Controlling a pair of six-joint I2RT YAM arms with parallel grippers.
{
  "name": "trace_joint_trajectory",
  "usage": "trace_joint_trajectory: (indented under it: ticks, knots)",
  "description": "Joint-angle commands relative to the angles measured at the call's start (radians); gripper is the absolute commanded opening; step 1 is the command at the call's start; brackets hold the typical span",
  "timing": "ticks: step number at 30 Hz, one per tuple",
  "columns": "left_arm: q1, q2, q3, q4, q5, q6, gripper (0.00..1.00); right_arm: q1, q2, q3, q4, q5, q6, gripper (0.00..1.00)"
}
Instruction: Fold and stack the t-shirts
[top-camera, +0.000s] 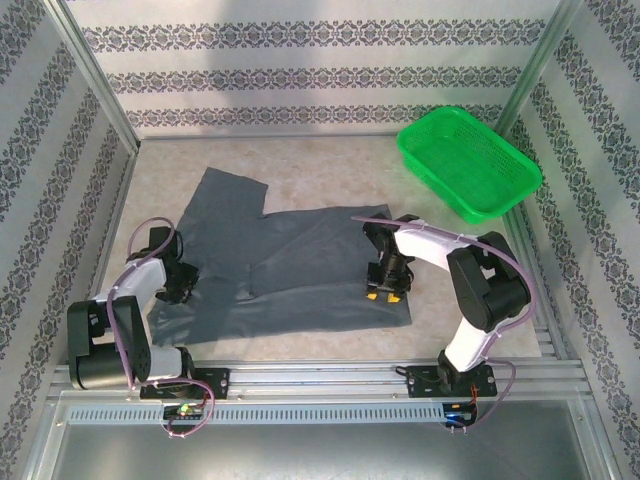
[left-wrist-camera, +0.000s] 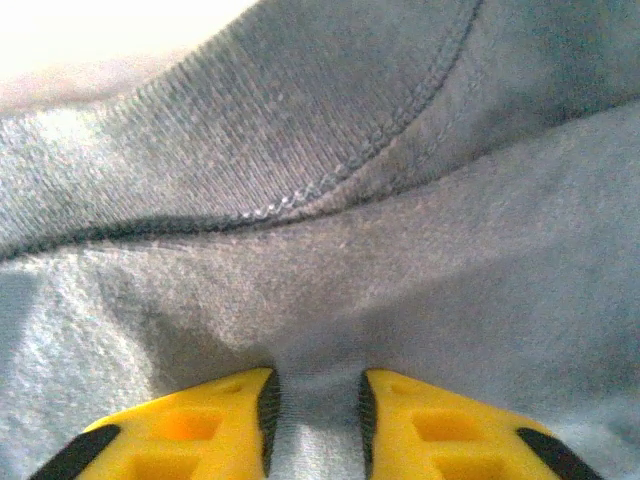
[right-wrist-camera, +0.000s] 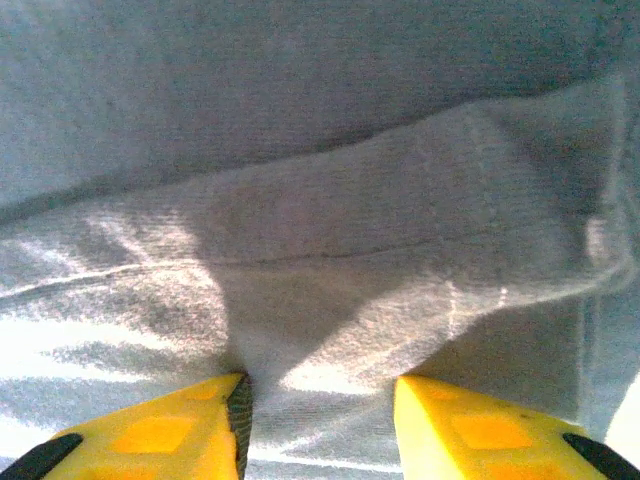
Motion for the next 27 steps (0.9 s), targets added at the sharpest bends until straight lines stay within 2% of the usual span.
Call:
trace_joint_trajectory:
  ticks: [1, 3, 7, 10, 16, 20, 27]
  knots:
    - [0.02, 0.02, 0.013, -0.023, -0.01, 0.08, 0.39, 0.018, -0.042, -0.019, 0.016, -0.016, 0.02, 0.45]
    - [0.015, 0.029, 0.071, 0.0, 0.016, 0.117, 0.45, 0.011, -0.078, 0.006, 0.035, 0.001, 0.021, 0.48]
    - [0.014, 0.1, 0.222, 0.035, 0.063, 0.168, 0.45, -0.026, -0.132, 0.04, 0.125, -0.034, 0.036, 0.52]
    - [0.006, 0.188, 0.357, 0.002, 0.078, 0.188, 0.45, -0.035, -0.124, 0.086, 0.166, -0.033, 0.035, 0.52]
    - [-0.005, 0.387, 0.595, 0.072, 0.127, 0.191, 0.48, -0.083, -0.073, 0.115, 0.33, -0.05, 0.051, 0.52]
    - [-0.008, 0.53, 0.724, 0.164, 0.122, 0.182, 0.5, -0.126, -0.059, 0.116, 0.467, -0.068, 0.08, 0.53]
    - [-0.013, 0.78, 0.956, 0.301, 0.066, 0.213, 0.5, -0.167, 0.02, 0.253, 0.455, -0.089, 0.062, 0.53]
